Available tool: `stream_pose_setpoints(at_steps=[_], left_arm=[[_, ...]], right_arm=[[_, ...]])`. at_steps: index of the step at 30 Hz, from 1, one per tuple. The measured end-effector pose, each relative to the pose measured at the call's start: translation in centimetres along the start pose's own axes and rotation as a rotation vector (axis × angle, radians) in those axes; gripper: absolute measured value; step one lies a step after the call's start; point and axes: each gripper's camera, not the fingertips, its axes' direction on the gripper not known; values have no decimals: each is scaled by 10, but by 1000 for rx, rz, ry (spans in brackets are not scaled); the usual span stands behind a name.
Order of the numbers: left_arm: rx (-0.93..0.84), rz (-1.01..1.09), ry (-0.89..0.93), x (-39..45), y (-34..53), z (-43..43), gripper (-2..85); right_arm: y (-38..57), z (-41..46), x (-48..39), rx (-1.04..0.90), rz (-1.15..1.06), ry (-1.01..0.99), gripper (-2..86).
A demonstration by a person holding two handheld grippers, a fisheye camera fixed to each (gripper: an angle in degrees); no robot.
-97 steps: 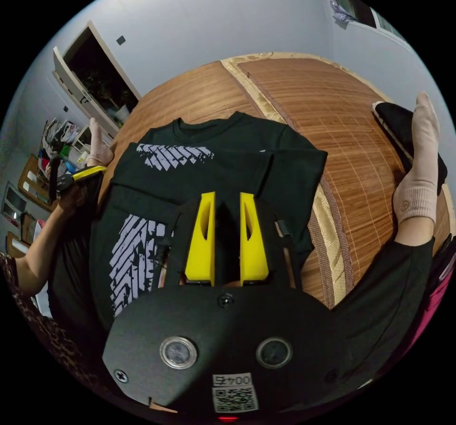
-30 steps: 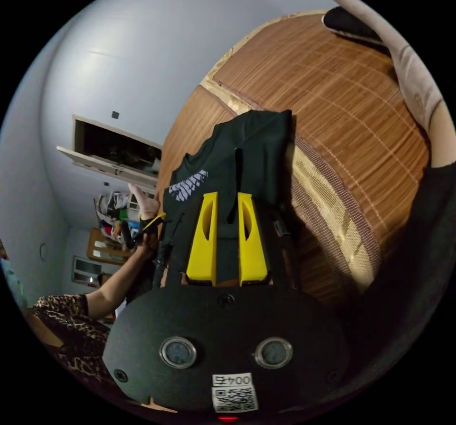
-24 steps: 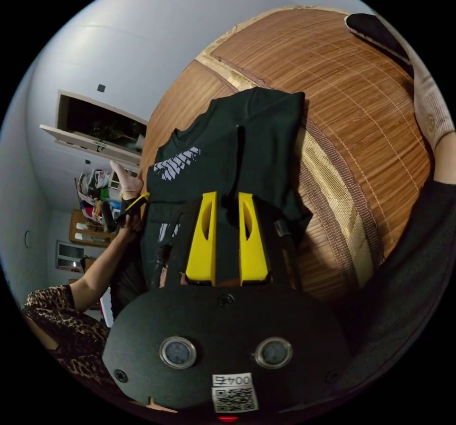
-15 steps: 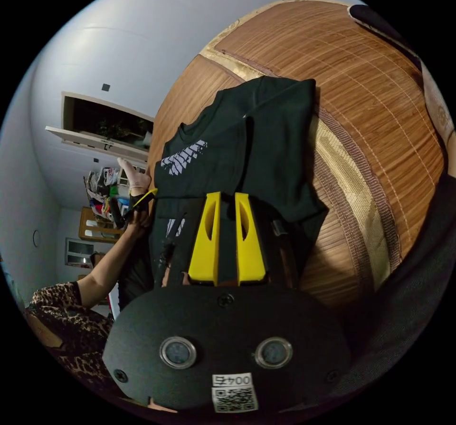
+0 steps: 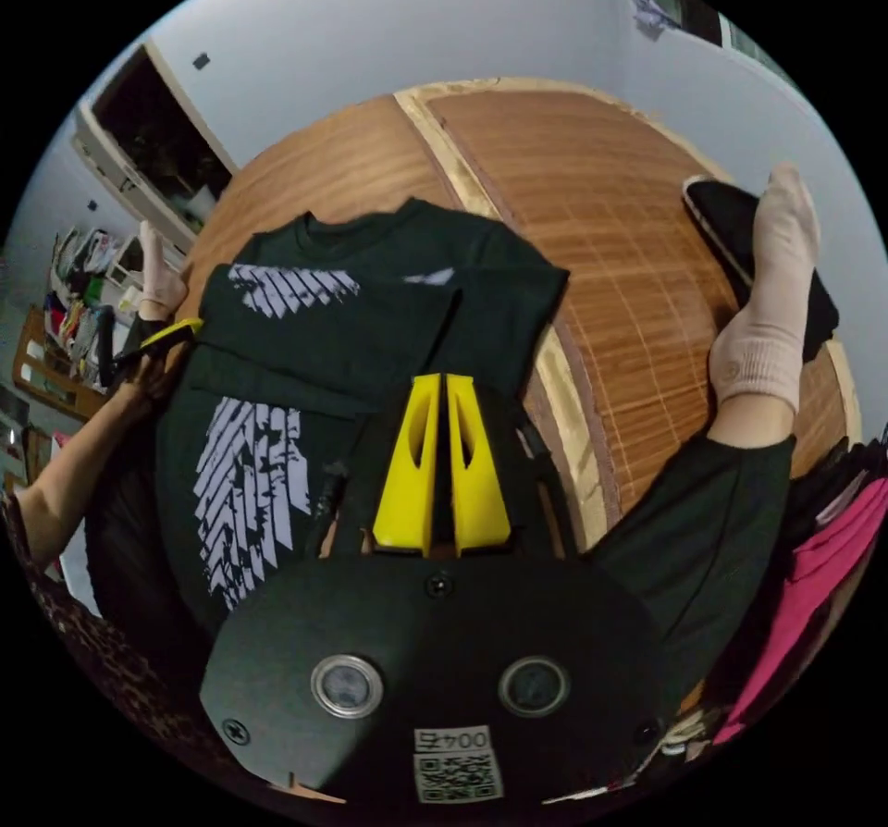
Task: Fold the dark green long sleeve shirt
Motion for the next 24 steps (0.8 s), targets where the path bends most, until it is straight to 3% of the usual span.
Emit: stream_pose_setpoints(at_steps=[4, 9, 14, 20, 24], left_arm=[[0, 1, -2, -3, -4, -1, 21], [1, 7, -13, -5, -10, -2, 32], [11, 24, 11, -10, -17, -7, 73], [106, -176, 159, -58, -38, -33, 119], [57, -373, 384, -113, -62, -6, 111]], right_arm=[[0, 8, -35, 132, -113, -80, 76], [0, 51, -67, 48, -177, 4, 85], [9, 60, -75, 89, -165, 32, 76], [12, 65, -78, 92, -145, 6, 67], [14, 69, -83, 92, -143, 21, 56]])
